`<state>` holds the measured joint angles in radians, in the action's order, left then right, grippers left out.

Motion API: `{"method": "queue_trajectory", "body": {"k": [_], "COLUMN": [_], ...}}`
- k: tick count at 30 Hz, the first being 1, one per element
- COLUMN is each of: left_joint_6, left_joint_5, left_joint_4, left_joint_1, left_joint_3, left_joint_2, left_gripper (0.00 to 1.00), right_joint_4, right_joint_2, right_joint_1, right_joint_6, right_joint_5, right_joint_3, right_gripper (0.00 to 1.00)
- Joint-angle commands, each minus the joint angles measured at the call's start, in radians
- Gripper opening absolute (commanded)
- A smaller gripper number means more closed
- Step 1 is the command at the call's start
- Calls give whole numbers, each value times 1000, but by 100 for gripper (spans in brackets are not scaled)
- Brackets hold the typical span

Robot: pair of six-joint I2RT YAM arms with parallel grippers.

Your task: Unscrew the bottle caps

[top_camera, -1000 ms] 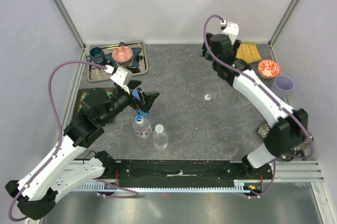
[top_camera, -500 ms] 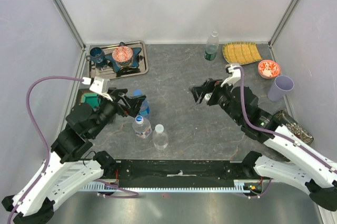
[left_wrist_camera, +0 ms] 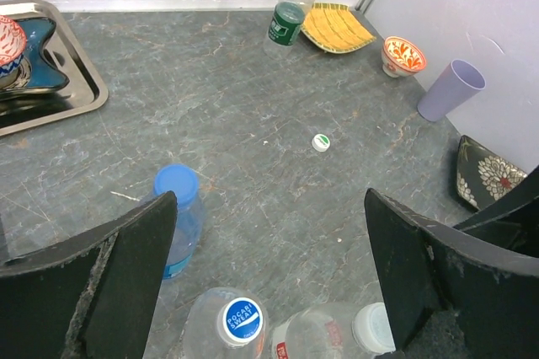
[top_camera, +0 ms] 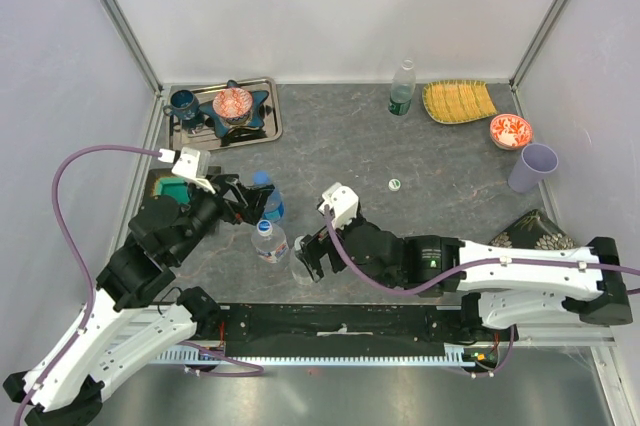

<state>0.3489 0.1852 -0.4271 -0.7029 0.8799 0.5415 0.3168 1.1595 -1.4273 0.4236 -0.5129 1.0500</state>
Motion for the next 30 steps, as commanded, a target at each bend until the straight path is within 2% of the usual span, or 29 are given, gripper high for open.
{"method": "queue_trajectory", "body": {"k": [1,14,17,20,21,23,24,26,27,30], "left_joint_6": [25,33,33,32,32,30,30,29,29,21], "left_joint_5": [19,7,5,7,5,5,5,5,5,10], "left_joint_4": [-6,-7,-6,-7,-6,-6,-6,-4,-6,-4], "left_joint_1": [0,0,0,0,0,0,0,0,0,0], "left_joint_3": [-2,-38,-44,-45,-45,-44,-44,-44,-44,-38], "left_joint_2": [-11,-28,-35,-41,-41,-41,-41,-40,-38,-34], "left_gripper": [97,95,95,95,95,95,95,95,95,95], "right_joint_4": [-24,-108,-119,-119,-119,-116,-111,-104,-99,-55], "right_joint_2": [25,127,150,167,170,174,174,167,157,99], "right_joint_1": [-4,-4,-2,-2,-2,-2,-4,-2,-4,-2], "right_joint_6": [-20,6,14,26,29,33,38,44,47,50], "right_joint_5": [-79,-49,-33,-33,-33,-26,-26,-29,-33,-61], "right_joint_3": [31,18,13,10,8,8,7,8,8,24], "right_gripper": [98,93,88,79,72,65,58,53,46,43]}}
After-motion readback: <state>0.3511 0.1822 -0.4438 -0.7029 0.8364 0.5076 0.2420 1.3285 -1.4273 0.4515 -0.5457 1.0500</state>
